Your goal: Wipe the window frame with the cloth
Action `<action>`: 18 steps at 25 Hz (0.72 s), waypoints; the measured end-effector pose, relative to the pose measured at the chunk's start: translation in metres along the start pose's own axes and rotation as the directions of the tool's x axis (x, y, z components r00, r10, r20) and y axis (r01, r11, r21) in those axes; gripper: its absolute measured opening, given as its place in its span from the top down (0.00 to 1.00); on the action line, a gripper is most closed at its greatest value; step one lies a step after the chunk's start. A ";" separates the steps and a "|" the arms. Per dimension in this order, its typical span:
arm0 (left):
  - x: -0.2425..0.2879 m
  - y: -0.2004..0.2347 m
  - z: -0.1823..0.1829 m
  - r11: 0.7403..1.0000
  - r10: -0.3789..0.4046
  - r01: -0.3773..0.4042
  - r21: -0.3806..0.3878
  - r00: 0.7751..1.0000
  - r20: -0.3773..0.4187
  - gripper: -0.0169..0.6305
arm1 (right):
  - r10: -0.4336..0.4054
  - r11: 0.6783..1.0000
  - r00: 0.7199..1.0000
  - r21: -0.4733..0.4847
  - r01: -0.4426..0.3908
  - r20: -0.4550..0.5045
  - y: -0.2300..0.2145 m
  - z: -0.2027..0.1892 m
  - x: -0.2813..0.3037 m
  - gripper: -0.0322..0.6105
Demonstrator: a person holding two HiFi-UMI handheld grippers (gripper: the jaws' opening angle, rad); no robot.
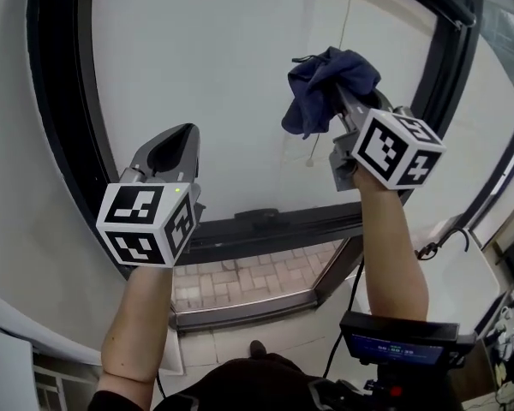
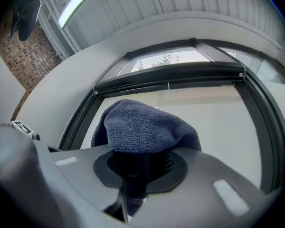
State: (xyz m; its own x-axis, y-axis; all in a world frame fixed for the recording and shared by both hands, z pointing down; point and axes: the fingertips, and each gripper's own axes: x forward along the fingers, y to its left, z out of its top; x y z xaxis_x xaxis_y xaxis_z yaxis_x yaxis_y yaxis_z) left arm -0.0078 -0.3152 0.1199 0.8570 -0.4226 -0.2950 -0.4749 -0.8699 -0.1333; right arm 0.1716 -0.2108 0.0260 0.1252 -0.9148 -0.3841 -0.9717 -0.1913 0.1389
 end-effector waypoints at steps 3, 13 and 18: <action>0.023 -0.055 -0.063 0.998 -0.060 0.060 0.021 0.998 0.014 0.98 | -0.016 0.999 0.999 0.027 0.018 -0.042 -0.053 -0.072 -0.032 0.86; 0.011 -0.080 -0.132 0.999 -0.029 0.028 -0.024 0.999 -0.030 0.98 | 0.042 0.995 0.994 0.099 -0.032 -0.106 -0.082 -0.155 -0.077 0.86; 0.016 -0.106 -0.160 0.999 -0.024 0.021 -0.043 0.998 -0.056 0.98 | 0.083 0.990 0.984 0.129 -0.063 -0.157 -0.099 -0.208 -0.100 0.86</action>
State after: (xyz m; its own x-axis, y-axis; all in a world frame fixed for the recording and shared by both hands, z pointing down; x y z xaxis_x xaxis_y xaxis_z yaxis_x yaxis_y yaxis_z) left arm 0.0886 -0.2703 0.2807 0.8780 -0.4155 -0.2379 -0.4475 -0.8888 -0.0992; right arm 0.2968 -0.1743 0.2401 0.0738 -0.9719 -0.2234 -0.9953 -0.0858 0.0444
